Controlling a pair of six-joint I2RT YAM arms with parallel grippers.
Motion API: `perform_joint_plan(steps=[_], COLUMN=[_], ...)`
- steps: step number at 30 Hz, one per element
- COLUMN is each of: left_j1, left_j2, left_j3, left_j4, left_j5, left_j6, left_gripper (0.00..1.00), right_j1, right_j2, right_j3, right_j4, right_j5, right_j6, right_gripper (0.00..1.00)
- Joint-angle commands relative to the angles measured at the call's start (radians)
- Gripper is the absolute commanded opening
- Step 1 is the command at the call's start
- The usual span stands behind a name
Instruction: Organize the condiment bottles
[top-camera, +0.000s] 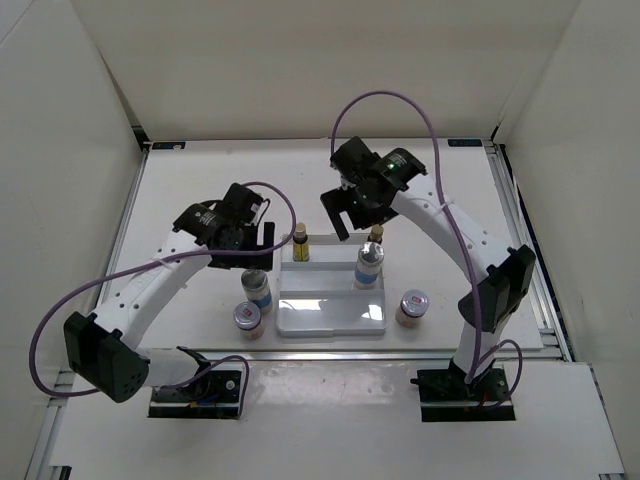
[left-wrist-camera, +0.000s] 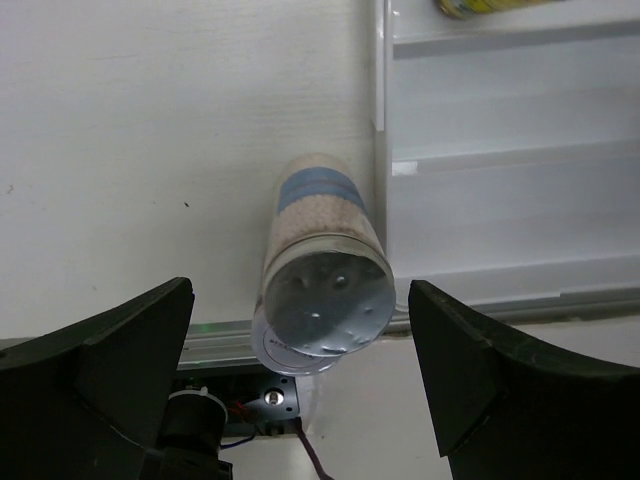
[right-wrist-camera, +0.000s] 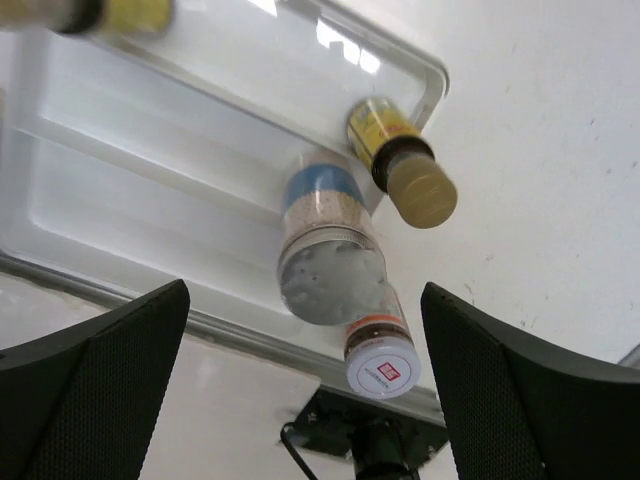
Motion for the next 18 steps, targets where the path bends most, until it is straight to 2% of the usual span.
perform_joint_plan(steps=[1, 6, 12, 15, 18], left_j1=[-0.013, -0.013, -0.013, -0.013, -0.013], left_j2=[-0.037, -0.028, -0.028, -0.019, 0.002], left_j3=[-0.024, -0.078, -0.144, -0.144, -0.118], left_j4=[0.017, 0.038, 0.038, 0.038, 0.038], left_j5=[0.056, 0.134, 0.134, 0.125, 0.076], left_j6=[0.026, 0.026, -0.016, -0.016, -0.025], left_gripper=[1.0, 1.0, 1.0, 0.88, 0.82], right_j1=[0.002, 0.015, 0.015, 0.015, 0.015], right_j2=[-0.018, -0.009, -0.02, -0.029, -0.038], right_j3=[0.116, 0.129, 0.11, 0.11, 0.101], right_j4=[-0.041, -0.052, -0.052, -0.052, -0.052], right_j5=[-0.021, -0.001, 0.02, 0.04, 0.049], right_j6=[-0.023, -0.034, -0.043, -0.043, -0.043], right_gripper=[1.0, 1.0, 1.0, 1.0, 1.0])
